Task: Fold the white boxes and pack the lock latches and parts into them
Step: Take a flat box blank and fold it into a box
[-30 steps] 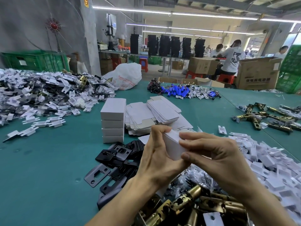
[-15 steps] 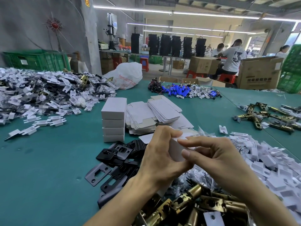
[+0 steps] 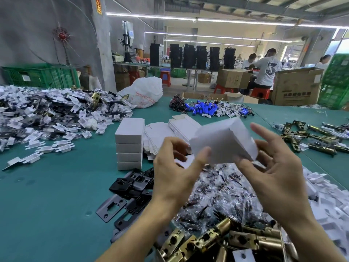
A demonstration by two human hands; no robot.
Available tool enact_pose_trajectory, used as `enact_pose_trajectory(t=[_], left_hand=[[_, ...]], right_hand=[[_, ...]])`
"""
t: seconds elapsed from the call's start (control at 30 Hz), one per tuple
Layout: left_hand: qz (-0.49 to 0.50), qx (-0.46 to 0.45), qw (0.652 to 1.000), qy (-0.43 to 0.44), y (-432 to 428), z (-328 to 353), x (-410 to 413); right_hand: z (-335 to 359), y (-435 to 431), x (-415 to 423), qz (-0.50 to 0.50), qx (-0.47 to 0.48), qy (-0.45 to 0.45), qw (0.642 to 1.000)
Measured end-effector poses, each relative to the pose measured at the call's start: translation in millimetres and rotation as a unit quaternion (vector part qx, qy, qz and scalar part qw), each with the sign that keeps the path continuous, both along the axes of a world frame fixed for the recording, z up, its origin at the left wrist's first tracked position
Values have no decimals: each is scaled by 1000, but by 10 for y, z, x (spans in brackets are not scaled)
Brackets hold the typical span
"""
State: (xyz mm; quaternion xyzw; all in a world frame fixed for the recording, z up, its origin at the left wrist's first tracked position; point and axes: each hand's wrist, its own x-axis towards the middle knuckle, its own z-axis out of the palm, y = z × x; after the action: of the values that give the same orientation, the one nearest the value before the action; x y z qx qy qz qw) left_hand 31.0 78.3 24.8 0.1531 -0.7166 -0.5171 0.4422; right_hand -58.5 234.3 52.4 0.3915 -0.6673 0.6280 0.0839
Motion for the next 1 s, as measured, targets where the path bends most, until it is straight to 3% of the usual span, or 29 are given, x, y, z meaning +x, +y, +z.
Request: enact_pose_trajectory(t=[0.03, 0.07, 0.13, 0.2, 0.27, 0.3, 0.37, 0.47, 0.57, 0.7, 0.8, 1.0], left_hand=[[-74, 113, 990, -42, -12, 44, 1], [-161, 223, 957, -96, -27, 69, -1], [-321, 364, 860, -155, -37, 99, 24], [-418, 412, 802, -112, -57, 76, 40], [-434, 455, 776, -36, -55, 80, 45], [-414, 471, 779, -10, -49, 69, 36], [-346, 452, 822, -18, -44, 34, 12], [-305, 410, 858, -47, -25, 27, 25], [-314, 377, 870, -55, -5, 53, 62], [-364, 386, 846, -57, 20, 24, 60], [-392, 352, 847, -74, 39, 53, 77], [-336, 311, 889, -3, 128, 32, 17]], right_hand=[[3, 0, 9, 9, -7, 13, 1000], [-2, -10, 29, 29, -5, 32, 999], [-31, -49, 82, 94, 14, 51, 994], [-52, -88, 126, 170, 45, 26, 984], [-74, -99, 133, 186, 113, 29, 976], [-81, -100, 124, 168, 164, 58, 970], [-91, -95, 120, 139, 244, 102, 954], [-73, -82, 150, 142, 248, 50, 957], [-60, -93, 183, 172, 195, -46, 965], [-53, -134, 224, 116, 159, -18, 980], [-75, -140, 238, 124, 142, -36, 981], [-82, -165, 253, 93, 159, -5, 983]])
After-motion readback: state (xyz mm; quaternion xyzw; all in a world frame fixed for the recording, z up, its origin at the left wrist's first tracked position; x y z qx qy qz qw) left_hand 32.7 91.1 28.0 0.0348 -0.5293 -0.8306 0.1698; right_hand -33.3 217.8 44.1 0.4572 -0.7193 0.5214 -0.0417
